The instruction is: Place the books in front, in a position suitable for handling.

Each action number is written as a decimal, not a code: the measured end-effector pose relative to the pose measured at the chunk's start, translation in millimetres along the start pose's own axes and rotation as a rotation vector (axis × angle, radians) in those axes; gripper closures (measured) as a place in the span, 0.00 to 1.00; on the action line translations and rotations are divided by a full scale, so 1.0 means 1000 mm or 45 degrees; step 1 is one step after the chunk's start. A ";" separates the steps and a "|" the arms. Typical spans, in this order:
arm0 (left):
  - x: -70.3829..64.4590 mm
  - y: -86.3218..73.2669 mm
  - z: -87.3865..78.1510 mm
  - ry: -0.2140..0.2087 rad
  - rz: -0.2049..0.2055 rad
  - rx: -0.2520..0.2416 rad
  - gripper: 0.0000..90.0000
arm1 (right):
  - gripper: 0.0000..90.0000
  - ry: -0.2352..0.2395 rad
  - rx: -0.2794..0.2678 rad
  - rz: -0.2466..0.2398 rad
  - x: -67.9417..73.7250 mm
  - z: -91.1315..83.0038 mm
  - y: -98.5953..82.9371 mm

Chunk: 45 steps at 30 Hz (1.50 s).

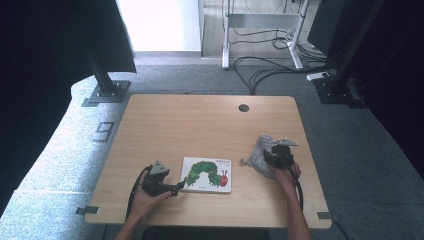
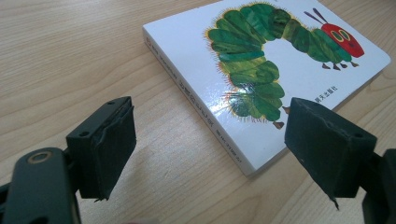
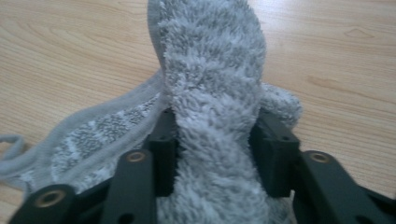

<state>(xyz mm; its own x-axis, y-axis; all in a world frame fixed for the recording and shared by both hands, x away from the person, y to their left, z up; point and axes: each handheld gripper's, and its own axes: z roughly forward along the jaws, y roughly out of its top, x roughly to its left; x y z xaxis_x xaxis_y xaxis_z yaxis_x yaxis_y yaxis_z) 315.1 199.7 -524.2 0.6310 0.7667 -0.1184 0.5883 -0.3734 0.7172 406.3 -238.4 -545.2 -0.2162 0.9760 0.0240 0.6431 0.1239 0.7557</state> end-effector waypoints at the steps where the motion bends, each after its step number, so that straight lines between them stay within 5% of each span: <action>1: 0.000 0.000 0.000 -0.002 0.000 0.002 0.19 | 0.68 0.000 -0.005 -0.003 0.000 -0.001 0.000; 10: 0.001 0.000 0.002 -0.016 -0.006 0.004 0.18 | 0.76 0.070 -0.115 0.021 0.001 -0.015 0.003; 18: -0.004 0.000 0.004 -0.029 0.013 0.019 0.18 | 0.76 0.150 -0.271 0.000 0.014 -0.047 0.016; 28: -0.005 -0.001 0.005 -0.035 0.025 0.025 0.18 | 0.76 0.270 -0.388 0.003 0.032 -0.075 0.028; 45: -0.019 -0.005 0.020 -0.048 0.075 0.089 0.18 | 0.75 0.398 -0.438 -0.041 0.062 -0.086 0.035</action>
<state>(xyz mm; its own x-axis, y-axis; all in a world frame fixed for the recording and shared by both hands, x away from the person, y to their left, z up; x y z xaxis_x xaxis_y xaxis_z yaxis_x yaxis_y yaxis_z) 310.7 176.7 -539.3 0.6830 0.7229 -0.1043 0.5830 -0.4536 0.6740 351.8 -189.2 -460.9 -0.4773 0.8652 0.1533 0.3629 0.0351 0.9312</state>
